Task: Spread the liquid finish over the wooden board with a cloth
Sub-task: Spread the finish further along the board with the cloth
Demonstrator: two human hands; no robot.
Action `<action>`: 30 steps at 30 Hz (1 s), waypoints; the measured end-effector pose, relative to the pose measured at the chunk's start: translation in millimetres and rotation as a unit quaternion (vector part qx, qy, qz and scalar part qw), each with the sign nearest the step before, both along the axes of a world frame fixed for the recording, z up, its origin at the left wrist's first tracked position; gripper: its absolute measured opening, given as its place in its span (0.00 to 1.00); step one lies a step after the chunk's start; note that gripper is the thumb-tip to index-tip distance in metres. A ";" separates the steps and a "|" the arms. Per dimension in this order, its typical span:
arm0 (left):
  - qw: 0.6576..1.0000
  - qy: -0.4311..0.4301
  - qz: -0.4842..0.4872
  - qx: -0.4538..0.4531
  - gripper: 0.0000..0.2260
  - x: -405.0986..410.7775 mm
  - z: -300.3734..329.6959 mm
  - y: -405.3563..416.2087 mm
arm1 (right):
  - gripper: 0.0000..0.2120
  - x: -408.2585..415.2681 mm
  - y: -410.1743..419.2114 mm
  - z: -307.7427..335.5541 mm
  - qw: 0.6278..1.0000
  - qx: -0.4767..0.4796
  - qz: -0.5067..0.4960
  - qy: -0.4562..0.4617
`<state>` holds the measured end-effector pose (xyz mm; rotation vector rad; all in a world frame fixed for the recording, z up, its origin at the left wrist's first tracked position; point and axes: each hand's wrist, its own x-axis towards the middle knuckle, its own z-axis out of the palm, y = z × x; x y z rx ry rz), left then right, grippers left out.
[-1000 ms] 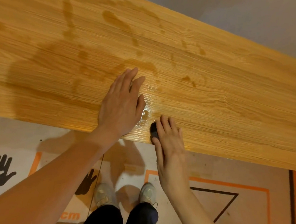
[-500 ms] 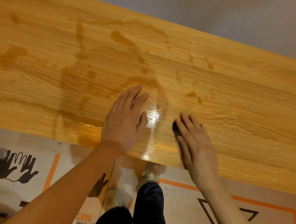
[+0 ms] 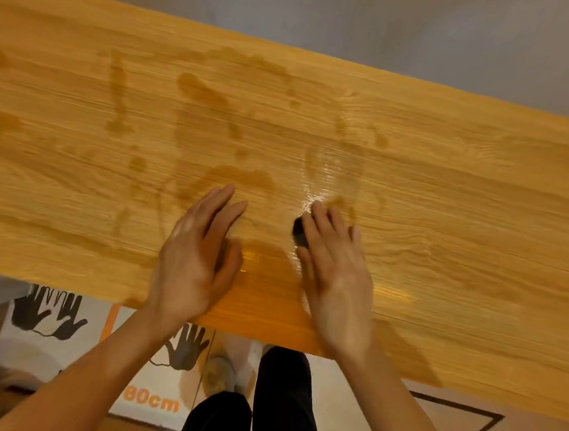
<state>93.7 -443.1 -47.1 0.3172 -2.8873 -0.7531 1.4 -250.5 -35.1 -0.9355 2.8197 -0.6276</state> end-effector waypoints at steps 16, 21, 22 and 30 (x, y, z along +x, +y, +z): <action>0.999 -0.031 0.019 -0.011 0.22 -4.6 0.9 1.3 | 0.23 -31.0 -17.2 1.9 0.999 0.048 0.027 -0.001; 1.000 -0.009 0.014 -0.008 0.22 -5.9 -1.5 0.2 | 0.22 -45.8 66.4 6.7 0.984 0.011 -0.176 -0.006; 1.000 -0.007 0.012 -0.012 0.22 -6.6 -1.9 -1.0 | 0.22 -43.9 55.8 7.4 0.979 0.006 -0.201 -0.005; 0.998 -0.049 0.024 0.009 0.23 -8.2 6.6 -1.1 | 0.22 -45.2 -67.6 -10.0 0.998 0.016 -0.030 0.054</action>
